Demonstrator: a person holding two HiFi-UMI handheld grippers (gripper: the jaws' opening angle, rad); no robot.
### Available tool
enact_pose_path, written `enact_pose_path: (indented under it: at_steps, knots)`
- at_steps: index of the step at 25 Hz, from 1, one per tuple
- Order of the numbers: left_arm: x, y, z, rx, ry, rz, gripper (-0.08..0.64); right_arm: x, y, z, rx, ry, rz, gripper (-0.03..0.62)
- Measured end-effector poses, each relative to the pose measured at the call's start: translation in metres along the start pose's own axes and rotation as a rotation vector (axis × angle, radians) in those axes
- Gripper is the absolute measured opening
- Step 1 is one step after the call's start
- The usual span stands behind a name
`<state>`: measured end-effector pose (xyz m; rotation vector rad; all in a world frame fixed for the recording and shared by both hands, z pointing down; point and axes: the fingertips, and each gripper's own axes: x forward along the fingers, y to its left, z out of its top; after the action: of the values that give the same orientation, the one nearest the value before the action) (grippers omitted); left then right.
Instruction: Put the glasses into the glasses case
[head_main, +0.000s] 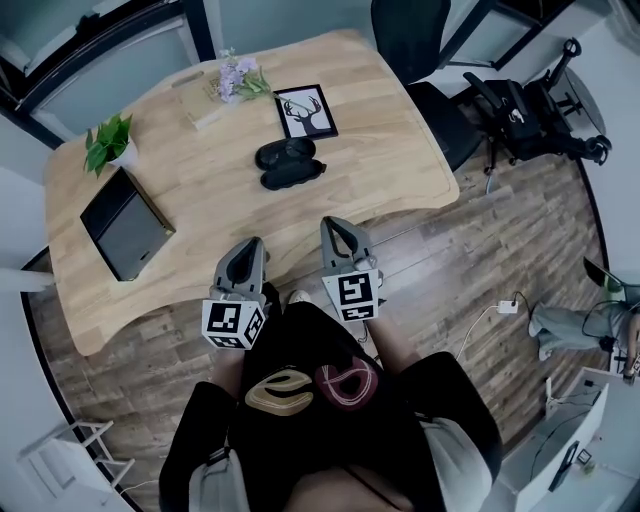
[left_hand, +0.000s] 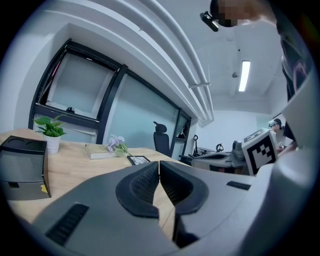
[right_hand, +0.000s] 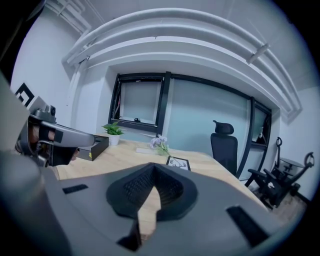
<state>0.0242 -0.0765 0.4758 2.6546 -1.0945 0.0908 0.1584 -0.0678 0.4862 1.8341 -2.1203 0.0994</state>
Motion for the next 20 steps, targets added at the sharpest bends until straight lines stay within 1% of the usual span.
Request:
enact_pose_path:
  at_steps: [3, 8, 13, 20]
  knots:
    - [-0.002, 0.002, -0.001, -0.006, -0.006, 0.006, 0.018, -0.002, 0.005, 0.005, -0.009, -0.025, 0.004, 0.011]
    - [-0.003, 0.003, 0.0, 0.005, -0.012, 0.016, 0.018, -0.007, 0.009, 0.007, -0.012, -0.03, 0.006, 0.011]
    - [-0.002, -0.004, 0.002, 0.011, -0.02, -0.004, 0.018, -0.015, 0.007, 0.001, 0.005, -0.018, -0.011, 0.011]
    - [-0.001, -0.011, 0.001, 0.014, -0.022, -0.017, 0.018, -0.021, 0.003, 0.004, -0.007, -0.036, -0.034, 0.011]
